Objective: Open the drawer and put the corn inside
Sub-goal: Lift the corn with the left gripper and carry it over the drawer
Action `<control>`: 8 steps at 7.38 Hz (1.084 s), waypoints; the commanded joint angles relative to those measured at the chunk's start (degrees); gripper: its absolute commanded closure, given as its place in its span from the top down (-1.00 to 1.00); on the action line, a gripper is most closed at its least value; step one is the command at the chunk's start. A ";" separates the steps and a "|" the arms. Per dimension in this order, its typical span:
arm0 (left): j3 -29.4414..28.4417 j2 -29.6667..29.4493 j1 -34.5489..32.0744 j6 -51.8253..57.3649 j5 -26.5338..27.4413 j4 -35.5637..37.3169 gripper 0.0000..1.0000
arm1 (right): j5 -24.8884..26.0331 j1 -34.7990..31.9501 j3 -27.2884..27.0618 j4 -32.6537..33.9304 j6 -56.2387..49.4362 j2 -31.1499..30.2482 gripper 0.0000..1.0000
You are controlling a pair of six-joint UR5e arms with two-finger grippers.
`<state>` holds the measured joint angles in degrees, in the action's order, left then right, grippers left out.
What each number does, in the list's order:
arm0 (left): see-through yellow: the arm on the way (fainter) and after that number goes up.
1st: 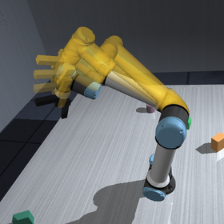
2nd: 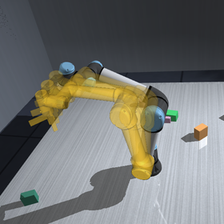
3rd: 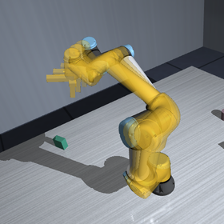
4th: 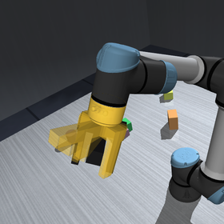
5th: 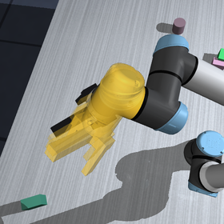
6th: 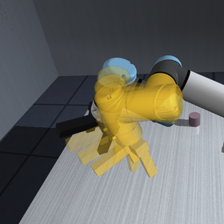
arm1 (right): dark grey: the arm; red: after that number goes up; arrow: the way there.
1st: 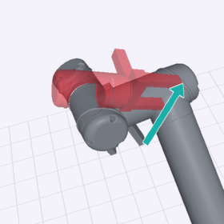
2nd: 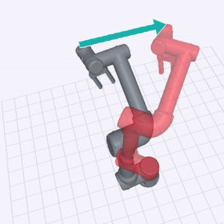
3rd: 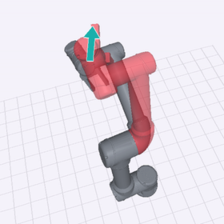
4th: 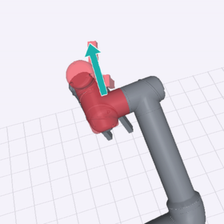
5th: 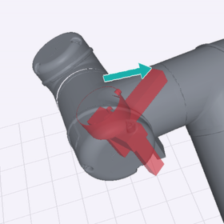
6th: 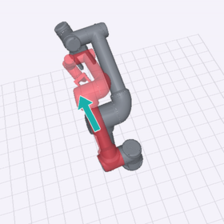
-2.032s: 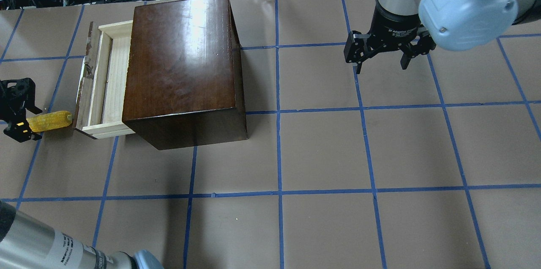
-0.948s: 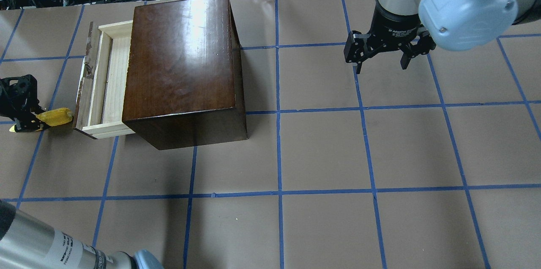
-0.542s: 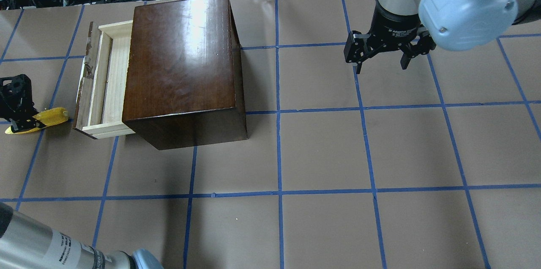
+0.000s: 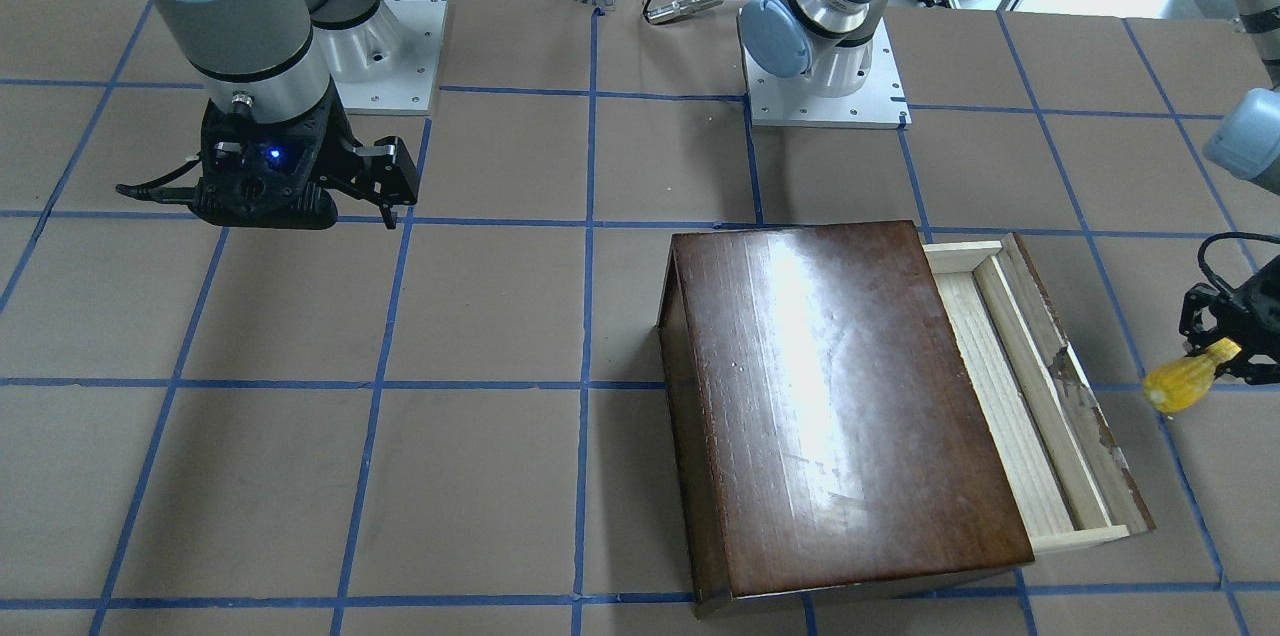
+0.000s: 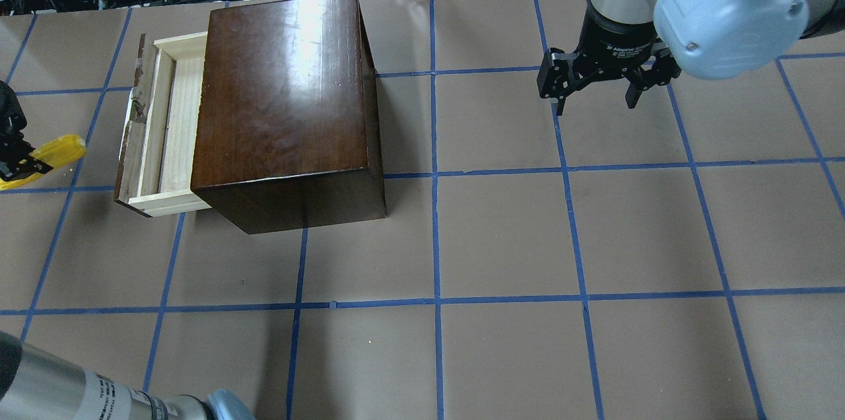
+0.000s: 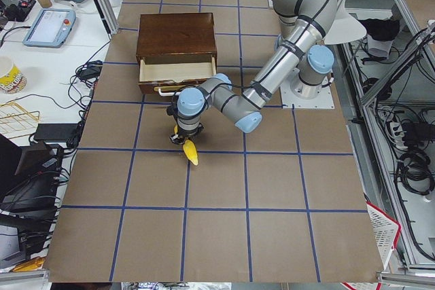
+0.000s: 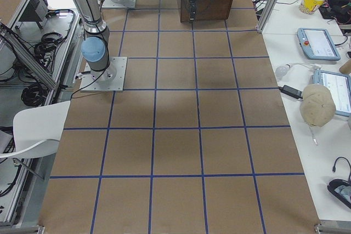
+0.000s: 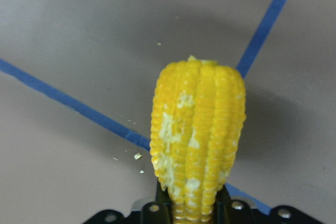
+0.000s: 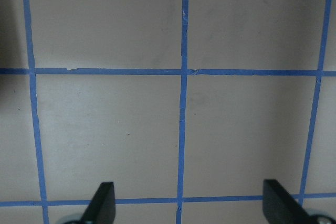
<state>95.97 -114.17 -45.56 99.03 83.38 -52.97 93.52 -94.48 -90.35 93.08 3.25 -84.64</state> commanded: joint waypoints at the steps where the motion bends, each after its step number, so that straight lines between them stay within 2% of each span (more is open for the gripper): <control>1: -1.83 3.94 -3.03 -12.73 -1.11 -2.91 -1.00 | 0.00 0.00 0.00 0.00 0.00 0.00 1.00; 3: -2.10 8.86 -6.28 -23.93 -0.94 -5.36 -1.00 | -0.09 0.00 0.00 0.00 0.00 0.00 1.00; 6: -5.43 13.44 -16.11 -51.29 0.63 -13.62 -1.00 | -0.17 0.00 0.00 0.00 0.00 0.00 1.00; 8: -5.09 13.98 -20.34 -68.55 0.64 -15.23 -1.00 | -0.18 0.00 0.00 0.00 0.00 0.00 1.00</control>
<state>90.84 -100.61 -63.23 40.55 83.89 -67.10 93.35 -94.48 -90.35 93.08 3.25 -84.64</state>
